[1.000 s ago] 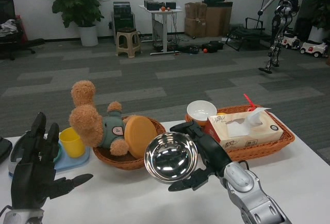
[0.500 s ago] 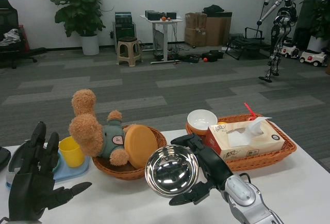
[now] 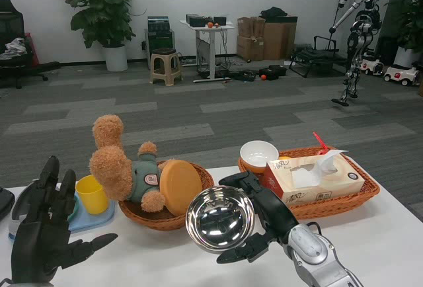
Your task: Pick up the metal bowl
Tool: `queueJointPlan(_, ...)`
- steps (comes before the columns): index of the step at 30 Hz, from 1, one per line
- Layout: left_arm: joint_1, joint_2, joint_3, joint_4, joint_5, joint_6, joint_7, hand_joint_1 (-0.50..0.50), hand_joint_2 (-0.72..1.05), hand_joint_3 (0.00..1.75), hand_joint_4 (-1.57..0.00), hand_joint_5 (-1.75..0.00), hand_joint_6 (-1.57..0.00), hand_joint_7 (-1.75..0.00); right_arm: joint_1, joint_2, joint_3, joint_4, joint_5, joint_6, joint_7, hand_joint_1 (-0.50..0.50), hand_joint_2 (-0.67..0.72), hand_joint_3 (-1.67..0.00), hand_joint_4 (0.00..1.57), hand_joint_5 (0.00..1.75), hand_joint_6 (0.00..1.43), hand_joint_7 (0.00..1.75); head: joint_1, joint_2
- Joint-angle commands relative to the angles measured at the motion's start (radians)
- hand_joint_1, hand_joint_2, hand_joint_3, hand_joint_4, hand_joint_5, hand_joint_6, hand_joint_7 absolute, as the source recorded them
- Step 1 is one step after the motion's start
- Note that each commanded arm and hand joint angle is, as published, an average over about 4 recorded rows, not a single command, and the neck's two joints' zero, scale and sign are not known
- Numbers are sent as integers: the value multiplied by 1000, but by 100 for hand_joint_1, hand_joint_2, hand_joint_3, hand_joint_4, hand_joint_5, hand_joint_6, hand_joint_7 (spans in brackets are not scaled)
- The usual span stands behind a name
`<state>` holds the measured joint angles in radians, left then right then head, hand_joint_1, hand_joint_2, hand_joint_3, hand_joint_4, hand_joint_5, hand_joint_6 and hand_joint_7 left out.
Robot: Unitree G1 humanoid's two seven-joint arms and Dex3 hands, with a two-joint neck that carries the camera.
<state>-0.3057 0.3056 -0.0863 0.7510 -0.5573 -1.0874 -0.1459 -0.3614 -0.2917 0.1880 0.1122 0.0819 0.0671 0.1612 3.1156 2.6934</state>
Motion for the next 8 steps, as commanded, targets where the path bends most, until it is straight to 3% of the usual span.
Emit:
queueJointPlan(1, -6, -6, 3, 8, 4, -7, 2, -50, 47, 9, 0, 0, 0, 0, 7, 3, -7, -13, 1, 5, -2, -38, -41, -79, 111, 78, 134, 140, 0, -1)
queueJointPlan(8, -6, -5, 3, 8, 4, -7, 2, -50, 43, 9, 0, 0, 0, 0, 7, 3, -4, -13, 1, 5, -2, -38, -41, -79, 111, 78, 134, 140, 3, -10)
